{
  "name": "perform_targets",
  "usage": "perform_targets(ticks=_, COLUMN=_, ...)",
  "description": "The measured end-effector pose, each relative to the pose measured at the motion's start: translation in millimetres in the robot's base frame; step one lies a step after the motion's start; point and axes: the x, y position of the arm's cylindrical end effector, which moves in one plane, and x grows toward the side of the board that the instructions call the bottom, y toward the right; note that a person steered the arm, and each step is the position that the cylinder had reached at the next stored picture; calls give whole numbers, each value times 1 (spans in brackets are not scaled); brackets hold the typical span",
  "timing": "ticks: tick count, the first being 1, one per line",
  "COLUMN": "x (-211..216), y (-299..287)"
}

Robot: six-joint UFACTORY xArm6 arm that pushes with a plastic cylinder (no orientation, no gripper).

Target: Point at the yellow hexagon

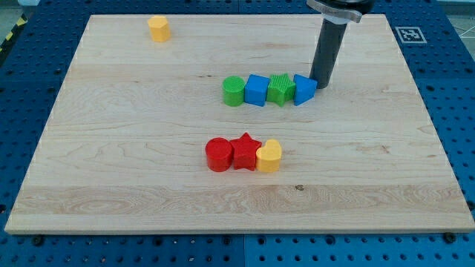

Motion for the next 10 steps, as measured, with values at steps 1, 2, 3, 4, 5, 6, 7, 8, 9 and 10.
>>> perform_targets(ticks=1, x=2, y=2)
perform_targets(ticks=2, x=5, y=9)
perform_targets(ticks=3, x=6, y=13)
perform_targets(ticks=4, x=8, y=17)
perform_targets(ticks=5, x=10, y=18)
perform_targets(ticks=6, x=10, y=20)
perform_targets(ticks=7, x=10, y=34)
perform_targets(ticks=8, x=15, y=51)
perform_targets(ticks=9, x=28, y=66)
perform_targets(ticks=10, x=24, y=73)
